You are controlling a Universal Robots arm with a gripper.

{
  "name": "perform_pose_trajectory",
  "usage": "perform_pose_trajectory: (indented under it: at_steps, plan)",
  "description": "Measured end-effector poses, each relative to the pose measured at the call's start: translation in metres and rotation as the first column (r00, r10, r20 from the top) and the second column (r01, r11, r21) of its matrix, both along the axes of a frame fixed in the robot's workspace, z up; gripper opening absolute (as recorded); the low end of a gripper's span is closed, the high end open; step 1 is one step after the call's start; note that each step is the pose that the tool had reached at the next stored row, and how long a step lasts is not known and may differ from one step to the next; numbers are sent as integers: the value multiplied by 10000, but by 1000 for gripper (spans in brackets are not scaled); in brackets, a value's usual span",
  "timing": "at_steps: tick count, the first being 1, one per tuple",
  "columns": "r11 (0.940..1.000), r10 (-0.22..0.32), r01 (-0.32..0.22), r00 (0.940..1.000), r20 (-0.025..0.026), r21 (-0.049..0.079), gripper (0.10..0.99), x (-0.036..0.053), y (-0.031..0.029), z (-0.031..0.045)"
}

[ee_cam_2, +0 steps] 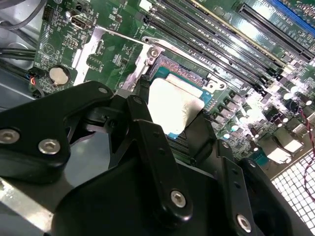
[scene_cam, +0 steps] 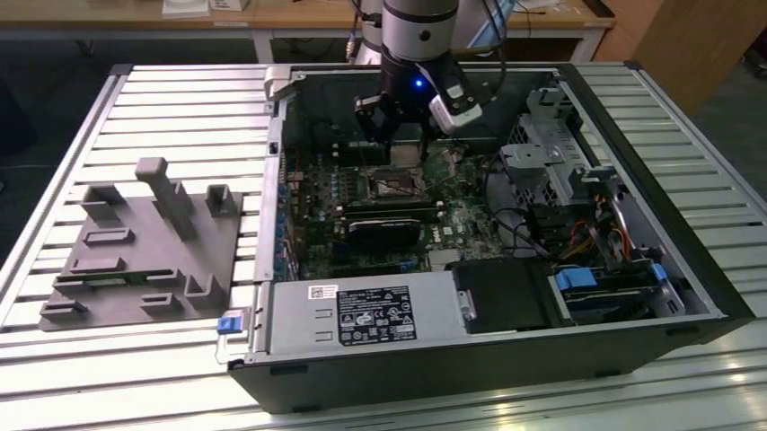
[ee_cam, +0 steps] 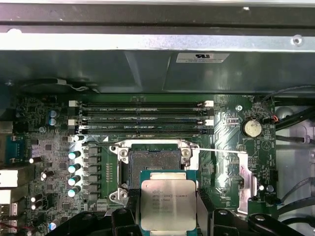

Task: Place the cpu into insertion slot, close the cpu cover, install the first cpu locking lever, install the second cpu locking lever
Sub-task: 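Place the cpu into insertion slot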

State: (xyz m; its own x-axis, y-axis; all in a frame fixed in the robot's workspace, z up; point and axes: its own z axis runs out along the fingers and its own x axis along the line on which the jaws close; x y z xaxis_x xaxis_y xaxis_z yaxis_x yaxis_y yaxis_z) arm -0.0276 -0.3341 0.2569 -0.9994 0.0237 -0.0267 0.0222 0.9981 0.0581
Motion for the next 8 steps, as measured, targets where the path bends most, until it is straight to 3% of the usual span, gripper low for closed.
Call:
perform_pose_trajectory:
  at_steps: [3, 8]
  plan:
    - [10000, -13, 13, 10000, 1, 2, 541, 0, 0, -1]
    - [9969, -792, 792, 9969, 2, -1, 541, 0, 0, -5]
